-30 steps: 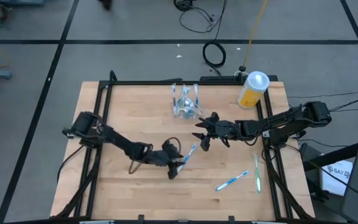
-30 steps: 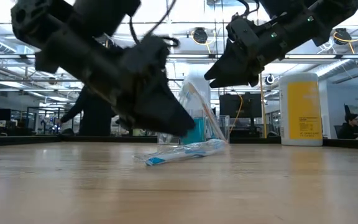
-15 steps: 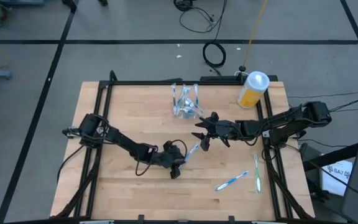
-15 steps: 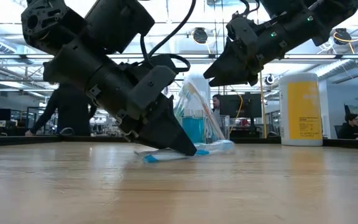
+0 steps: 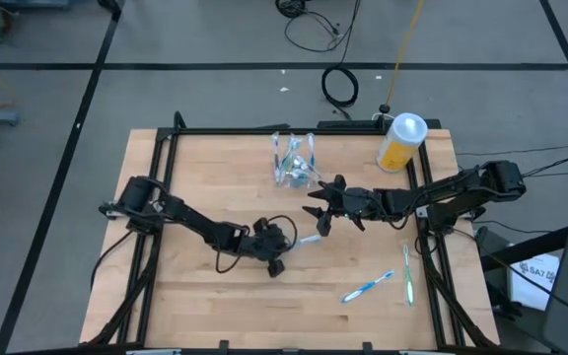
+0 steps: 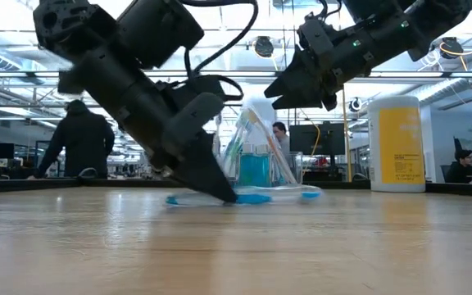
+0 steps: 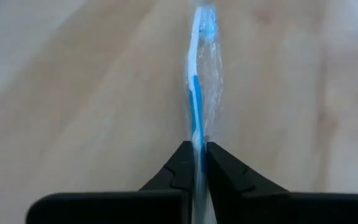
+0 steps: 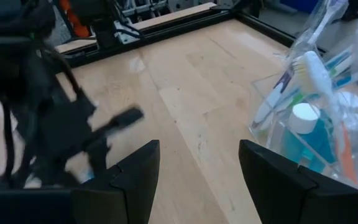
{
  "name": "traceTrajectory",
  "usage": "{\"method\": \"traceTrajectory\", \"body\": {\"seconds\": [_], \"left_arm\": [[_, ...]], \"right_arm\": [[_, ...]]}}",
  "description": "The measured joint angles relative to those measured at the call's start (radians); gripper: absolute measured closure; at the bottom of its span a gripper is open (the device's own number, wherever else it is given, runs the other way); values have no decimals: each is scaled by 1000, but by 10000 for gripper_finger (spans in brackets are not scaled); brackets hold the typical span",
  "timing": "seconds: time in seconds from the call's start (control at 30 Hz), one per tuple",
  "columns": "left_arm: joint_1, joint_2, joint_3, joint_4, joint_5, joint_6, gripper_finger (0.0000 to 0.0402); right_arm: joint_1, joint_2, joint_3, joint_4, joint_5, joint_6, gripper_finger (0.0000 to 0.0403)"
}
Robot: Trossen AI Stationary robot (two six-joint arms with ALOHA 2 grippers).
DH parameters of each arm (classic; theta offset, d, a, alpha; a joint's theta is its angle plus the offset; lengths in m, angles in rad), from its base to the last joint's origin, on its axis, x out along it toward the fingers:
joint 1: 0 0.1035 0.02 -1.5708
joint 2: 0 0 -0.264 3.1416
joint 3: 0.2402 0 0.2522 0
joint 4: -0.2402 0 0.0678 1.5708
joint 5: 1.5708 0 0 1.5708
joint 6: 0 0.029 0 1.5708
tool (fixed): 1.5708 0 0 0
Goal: Pick & Place toothbrushing station
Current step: Put the blue toothbrush into the transparent organizer
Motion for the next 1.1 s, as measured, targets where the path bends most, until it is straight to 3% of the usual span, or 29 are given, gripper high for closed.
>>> {"method": "traceTrajectory", "body": {"seconds": [0.17,0.37,0.57,0.73,0.83,0.97,1.1], "left_arm": [[-2,-138,-2,-223,-110,15,392],[-36,-373,-1,-442,-254,-11,383],[-81,-617,-1,-636,-523,-2,391],[-100,-756,-14,-589,-638,54,392],[-107,-781,-48,-503,-649,112,392],[-108,-782,-118,-349,-593,178,390],[-97,-781,-180,-172,-489,276,392]], "right_arm": [[1,0,0,0,0,-3,190],[1,0,0,1,0,-28,190],[1,0,0,2,0,-29,190],[1,0,0,27,-1,-29,190],[1,30,1,156,-6,-29,190],[3,117,1,395,-96,-87,190],[4,227,1,627,-106,-118,190]]}}
